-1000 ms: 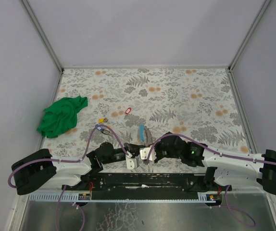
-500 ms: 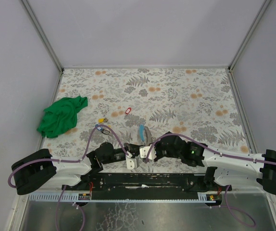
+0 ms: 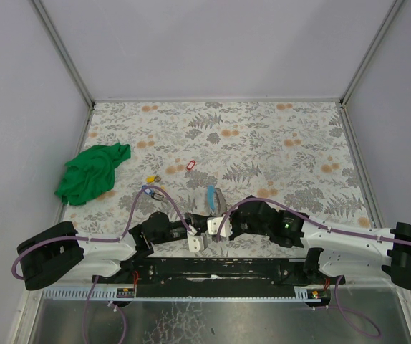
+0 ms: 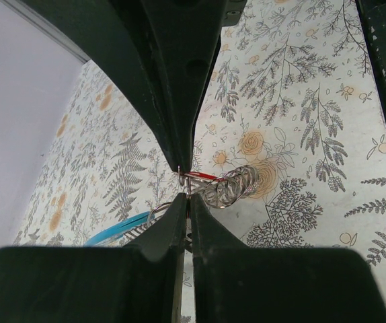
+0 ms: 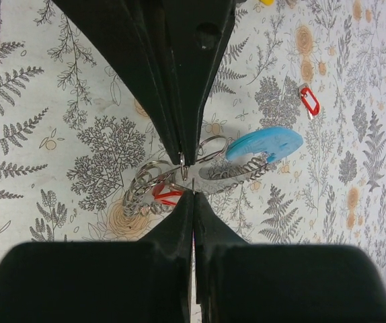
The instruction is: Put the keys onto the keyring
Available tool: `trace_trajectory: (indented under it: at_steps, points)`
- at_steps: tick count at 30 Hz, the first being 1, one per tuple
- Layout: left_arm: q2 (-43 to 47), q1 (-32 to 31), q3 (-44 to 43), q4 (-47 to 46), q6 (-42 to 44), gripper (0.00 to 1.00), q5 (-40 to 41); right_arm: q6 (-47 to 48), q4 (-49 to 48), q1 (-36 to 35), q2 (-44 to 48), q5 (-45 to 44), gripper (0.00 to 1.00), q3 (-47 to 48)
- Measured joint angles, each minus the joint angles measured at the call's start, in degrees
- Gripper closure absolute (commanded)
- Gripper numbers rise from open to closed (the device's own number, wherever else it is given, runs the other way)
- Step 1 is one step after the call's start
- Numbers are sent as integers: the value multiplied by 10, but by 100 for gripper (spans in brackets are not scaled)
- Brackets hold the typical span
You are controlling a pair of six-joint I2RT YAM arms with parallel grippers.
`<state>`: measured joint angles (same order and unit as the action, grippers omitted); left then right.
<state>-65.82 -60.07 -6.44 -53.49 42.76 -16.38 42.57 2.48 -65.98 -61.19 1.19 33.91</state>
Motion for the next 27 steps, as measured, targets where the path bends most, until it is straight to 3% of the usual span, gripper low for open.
trace_trajectory:
  at_steps: [27]
  points:
    - [0,0,0,-2,0,100,9,-6,15,0,-3,6,100,6]
